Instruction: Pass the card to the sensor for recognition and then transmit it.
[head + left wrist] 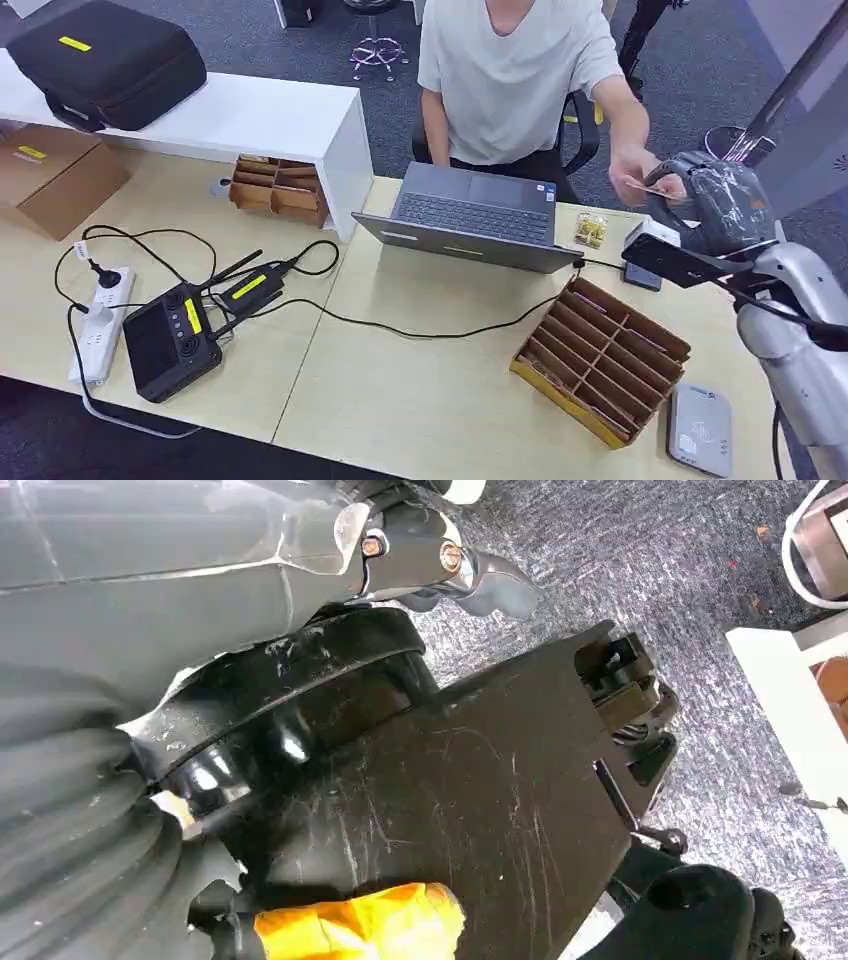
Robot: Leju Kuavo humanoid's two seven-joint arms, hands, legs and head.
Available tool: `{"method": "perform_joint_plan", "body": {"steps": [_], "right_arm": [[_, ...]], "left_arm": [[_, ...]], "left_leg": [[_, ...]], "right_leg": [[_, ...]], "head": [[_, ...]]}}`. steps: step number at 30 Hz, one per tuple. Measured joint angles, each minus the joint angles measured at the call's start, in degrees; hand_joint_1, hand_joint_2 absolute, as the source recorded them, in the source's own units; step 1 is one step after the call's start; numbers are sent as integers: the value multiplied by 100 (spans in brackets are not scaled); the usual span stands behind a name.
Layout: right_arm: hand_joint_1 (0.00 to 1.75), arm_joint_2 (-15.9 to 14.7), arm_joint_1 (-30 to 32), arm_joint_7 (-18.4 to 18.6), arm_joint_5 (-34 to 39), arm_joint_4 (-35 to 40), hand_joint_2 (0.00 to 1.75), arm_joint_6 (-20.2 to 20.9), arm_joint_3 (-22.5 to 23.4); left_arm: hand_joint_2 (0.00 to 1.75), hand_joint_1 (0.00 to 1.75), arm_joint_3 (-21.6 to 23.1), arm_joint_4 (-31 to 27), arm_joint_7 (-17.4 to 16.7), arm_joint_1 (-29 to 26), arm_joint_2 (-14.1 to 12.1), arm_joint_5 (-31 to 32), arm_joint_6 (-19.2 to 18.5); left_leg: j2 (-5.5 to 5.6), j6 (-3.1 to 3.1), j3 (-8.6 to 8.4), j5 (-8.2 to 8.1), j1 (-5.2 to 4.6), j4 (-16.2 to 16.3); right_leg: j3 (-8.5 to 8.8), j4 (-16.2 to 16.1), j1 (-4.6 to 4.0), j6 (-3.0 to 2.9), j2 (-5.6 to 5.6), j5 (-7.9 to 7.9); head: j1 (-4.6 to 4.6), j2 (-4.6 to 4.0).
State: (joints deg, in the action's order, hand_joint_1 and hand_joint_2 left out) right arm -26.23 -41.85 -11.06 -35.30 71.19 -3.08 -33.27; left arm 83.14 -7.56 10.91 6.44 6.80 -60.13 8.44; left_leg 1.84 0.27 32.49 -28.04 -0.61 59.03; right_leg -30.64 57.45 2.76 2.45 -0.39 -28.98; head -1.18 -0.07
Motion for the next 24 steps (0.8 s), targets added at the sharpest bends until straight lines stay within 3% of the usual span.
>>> {"method": "perform_joint_plan", "body": {"steps": [20,24], "right_arm": [[175,111,-71,-81,114,-107,175,0,0],[175,118,-12,-153,76,-76,175,-162,0]], "left_arm": [[175,0,-2,0,74,7,-42,-63,-170],[175,0,-11,2,103,2,-44,-133,-170]], "left_leg": [[2,0,0,0,-1,0],[2,0,-3,0,-2,2]], "right_leg": [[0,0,1,0,-1,0],[-2,-1,1,0,-1,0]], "head": [[0,0],[0,0]]}}
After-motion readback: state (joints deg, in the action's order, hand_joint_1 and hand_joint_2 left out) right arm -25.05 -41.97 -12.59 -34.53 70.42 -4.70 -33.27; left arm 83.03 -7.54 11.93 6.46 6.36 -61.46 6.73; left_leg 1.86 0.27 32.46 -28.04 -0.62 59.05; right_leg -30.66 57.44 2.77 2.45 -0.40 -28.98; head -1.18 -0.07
